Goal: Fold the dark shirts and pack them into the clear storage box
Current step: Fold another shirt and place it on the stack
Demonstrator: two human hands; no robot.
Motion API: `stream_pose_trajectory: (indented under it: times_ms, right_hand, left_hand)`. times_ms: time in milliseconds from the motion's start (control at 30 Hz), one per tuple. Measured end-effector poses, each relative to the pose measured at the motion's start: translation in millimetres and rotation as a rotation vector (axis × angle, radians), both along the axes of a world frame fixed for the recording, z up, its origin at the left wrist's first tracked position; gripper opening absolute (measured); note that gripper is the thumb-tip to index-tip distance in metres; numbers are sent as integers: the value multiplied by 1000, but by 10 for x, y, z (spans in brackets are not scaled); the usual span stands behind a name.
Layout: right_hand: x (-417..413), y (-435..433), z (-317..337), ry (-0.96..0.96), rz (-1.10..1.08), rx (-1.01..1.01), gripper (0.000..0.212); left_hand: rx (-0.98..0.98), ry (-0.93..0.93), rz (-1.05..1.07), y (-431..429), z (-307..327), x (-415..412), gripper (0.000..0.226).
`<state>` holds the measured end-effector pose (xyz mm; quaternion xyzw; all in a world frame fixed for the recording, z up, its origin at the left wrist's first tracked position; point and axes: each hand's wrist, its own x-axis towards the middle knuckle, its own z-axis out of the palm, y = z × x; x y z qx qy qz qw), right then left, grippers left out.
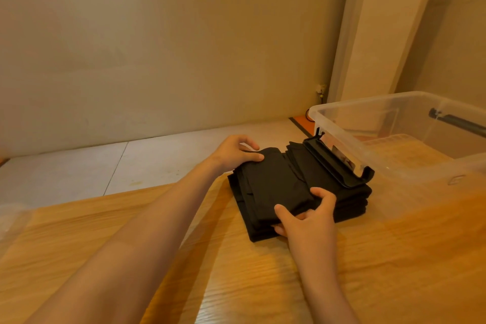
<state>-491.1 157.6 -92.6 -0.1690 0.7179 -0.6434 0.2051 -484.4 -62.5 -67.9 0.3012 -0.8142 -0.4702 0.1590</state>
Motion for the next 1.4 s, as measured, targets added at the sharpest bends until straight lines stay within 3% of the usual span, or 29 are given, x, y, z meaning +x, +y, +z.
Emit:
stream_pose_trajectory:
  times_ms: [300,533,700,800,867,933,1000,1167,1400]
  right_hand:
    - [14,-8,8,38,2,33,64]
    - [-7,-2,8,66,-7,17,60]
    - [-9,14,14,91,0,139,61]
    - [-58,74,68,338,-146,284,49]
    - [-41,78,122,602,-280,173,32]
    - [11,-34,104,886,-279,115,22]
    - [65,-204,-29,1075,-189,203,32]
    - [42,-313,-326,1123,-91,532,59]
    - [100,-346,-501,1119,-110,603,58]
  left_hand:
    - [-48,-3,11,33,-4,18,22]
    - [-73,146,72,52,-33,49,20]
    - [-156,44,29,35,-101,32,20]
    - [-342,46,67,73,-71,73,24]
    - [-522,124,82,157,-4,116,26]
    - [-595,182,-11,291,56,140,28]
    - [-579,143,-178,421,46,147,32]
    - [-671,-86,-350,380,-257,144,44]
    - [-754,-202,-346,312,-443,141,56]
